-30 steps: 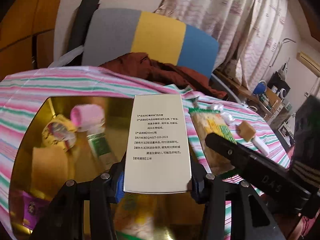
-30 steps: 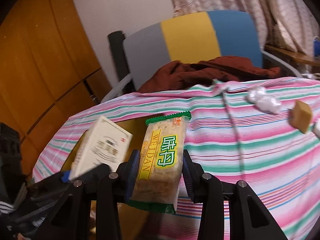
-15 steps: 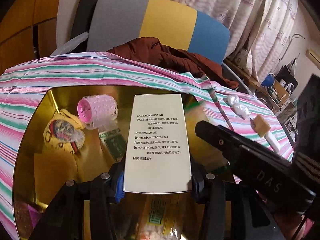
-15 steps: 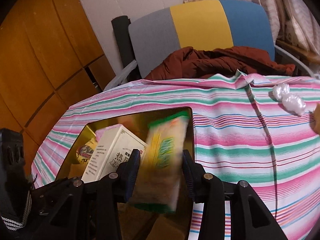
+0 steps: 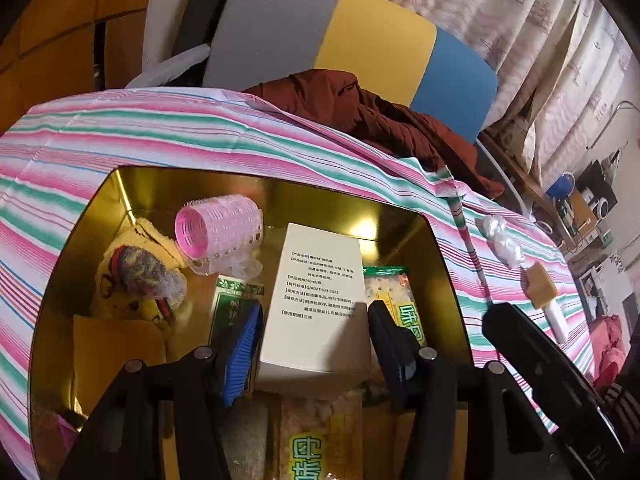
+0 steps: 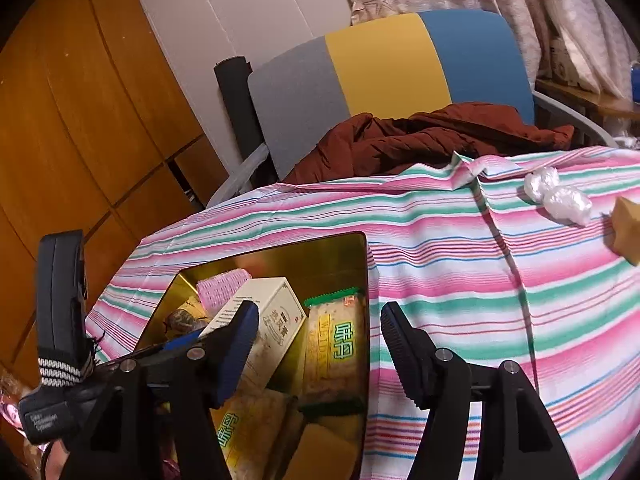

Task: Organize objects
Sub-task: 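Carry the cream box and WEIDAN packet into the gold tray and release both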

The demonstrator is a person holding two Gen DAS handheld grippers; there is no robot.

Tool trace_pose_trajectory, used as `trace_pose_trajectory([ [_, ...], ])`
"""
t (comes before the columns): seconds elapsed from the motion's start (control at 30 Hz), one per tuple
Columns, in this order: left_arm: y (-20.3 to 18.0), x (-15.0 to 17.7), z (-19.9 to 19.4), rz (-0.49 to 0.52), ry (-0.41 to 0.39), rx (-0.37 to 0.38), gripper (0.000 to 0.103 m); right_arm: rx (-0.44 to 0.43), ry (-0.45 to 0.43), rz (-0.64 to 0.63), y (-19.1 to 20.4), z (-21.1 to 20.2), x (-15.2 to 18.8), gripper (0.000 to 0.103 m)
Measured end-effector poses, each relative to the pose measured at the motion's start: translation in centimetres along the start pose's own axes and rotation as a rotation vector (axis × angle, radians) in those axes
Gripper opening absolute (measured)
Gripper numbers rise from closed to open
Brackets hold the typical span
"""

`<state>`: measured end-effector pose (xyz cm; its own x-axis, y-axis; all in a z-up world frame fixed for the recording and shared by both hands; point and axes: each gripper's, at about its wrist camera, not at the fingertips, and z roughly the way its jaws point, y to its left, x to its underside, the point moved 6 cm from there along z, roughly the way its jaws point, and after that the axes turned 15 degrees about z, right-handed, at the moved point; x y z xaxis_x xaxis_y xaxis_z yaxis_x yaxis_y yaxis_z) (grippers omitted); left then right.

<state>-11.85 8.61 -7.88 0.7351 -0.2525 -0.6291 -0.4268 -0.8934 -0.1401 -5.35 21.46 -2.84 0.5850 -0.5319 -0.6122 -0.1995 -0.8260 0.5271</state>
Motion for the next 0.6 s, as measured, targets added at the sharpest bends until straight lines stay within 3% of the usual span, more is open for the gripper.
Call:
trace_pose_trajectory([
  [0.13,-0.4,-1.2,0.6,0.079,-0.007,-0.044,0.052,-0.004,-0.001,0.013,-0.2,-0.2,0.2,0.064],
  [0.27,-0.5,-2.1,0.8,0.02,-0.003,0.027,0.053,-0.014,-0.006,0.02,-0.4,-0.7,0.0,0.064],
  [0.4,-1.1,-1.9,0.1,-0.039,0.003,0.065,0.07,-0.018,-0.028,0.035,-1.2,-1.8,-0.6,0.065],
  [0.6,-1.3,-0.7,-1.0,-0.139,0.0,0.082,0.071,0.003,-0.056,0.068,-3.5,-3.1,-1.4,0.067],
])
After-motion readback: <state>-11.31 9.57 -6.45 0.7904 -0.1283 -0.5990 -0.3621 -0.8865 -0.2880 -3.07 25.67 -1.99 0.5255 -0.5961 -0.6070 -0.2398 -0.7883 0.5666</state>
